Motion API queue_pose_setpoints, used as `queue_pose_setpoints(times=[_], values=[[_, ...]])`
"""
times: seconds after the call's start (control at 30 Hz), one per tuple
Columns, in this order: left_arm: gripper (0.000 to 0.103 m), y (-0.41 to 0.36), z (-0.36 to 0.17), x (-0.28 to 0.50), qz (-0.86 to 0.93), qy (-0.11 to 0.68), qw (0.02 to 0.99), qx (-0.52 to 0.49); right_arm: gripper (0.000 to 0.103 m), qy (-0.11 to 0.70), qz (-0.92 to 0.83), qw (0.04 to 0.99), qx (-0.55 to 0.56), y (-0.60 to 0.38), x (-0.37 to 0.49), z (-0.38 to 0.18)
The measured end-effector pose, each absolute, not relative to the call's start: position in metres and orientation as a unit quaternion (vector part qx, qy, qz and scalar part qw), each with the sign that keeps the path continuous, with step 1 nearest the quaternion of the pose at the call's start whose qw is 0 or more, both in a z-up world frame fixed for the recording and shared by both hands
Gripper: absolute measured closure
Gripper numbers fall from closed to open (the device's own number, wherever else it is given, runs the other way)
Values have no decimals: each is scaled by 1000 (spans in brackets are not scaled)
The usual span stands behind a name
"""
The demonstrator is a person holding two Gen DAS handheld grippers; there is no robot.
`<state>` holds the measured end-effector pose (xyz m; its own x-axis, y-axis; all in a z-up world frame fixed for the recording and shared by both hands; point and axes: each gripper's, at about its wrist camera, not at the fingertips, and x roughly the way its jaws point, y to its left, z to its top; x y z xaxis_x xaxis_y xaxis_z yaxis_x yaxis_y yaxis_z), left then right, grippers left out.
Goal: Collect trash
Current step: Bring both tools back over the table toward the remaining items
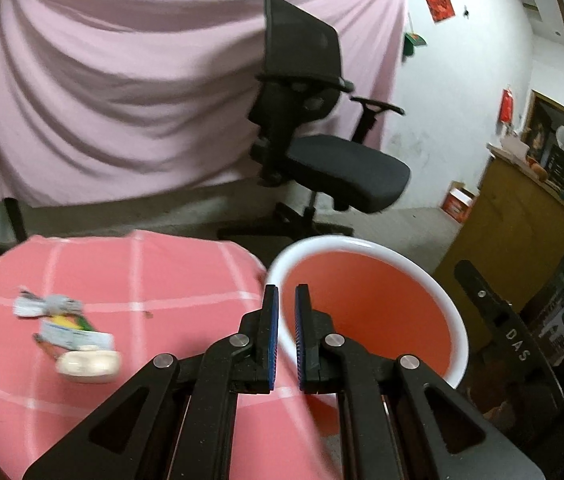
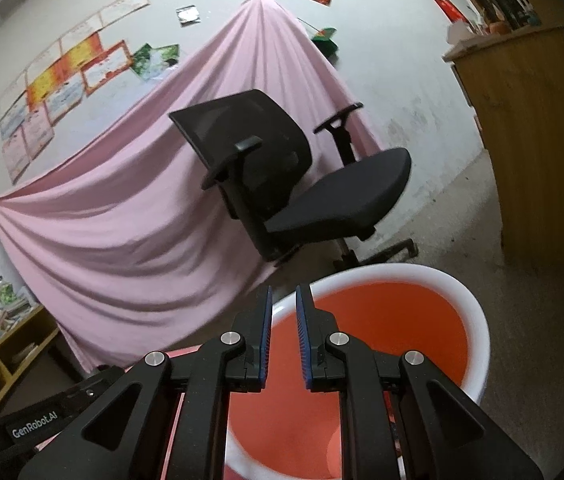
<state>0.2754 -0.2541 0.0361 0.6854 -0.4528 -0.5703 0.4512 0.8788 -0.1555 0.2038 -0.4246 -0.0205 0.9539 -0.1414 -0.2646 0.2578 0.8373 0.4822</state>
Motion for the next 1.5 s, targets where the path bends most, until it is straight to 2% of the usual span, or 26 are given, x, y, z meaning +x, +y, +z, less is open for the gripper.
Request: queue_pose_setpoints(times=[0.03,0.1,0.13,0.2,0.37,0.47,0.5,0.53,0.57,0.67,0.73,0.93,1.17,1.5], values=[[97,-248,39,274,-239,306,922,-3,90,106,-102,954,260,-420,204,-17],[89,-230,46,271,-224,293,929,-12,63,97,-95,959,248,-409,202,-11],[87,-222,50,268,-215,287,933,-18,58,90,-91,961,244,-404,200,-7],[77,-200,59,261,-196,265,944,-35,55,75,-85,966,233,-393,197,2],[65,-154,76,245,-158,225,960,-55,43,51,-61,976,204,-363,191,21],[49,-128,83,233,-130,203,969,-57,10,39,-47,979,193,-343,188,27],[46,-118,84,228,-121,194,972,-56,2,35,-43,980,191,-338,187,29],[45,-111,83,224,-115,185,974,-55,0,29,-37,981,186,-331,186,30],[41,-100,82,217,-106,172,978,-55,0,26,-32,983,181,-325,185,31],[4,-76,77,202,-64,136,987,-57,0,21,-10,989,149,-302,185,35],[2,-61,73,192,-37,104,992,-64,0,18,0,992,126,-287,185,36],[2,-33,65,184,-11,71,996,-56,0,6,25,995,91,-259,183,33],[2,-10,45,190,8,85,995,-52,0,9,41,998,51,-237,189,27],[2,1,34,210,32,87,995,-42,0,106,48,992,44,-227,230,15]])
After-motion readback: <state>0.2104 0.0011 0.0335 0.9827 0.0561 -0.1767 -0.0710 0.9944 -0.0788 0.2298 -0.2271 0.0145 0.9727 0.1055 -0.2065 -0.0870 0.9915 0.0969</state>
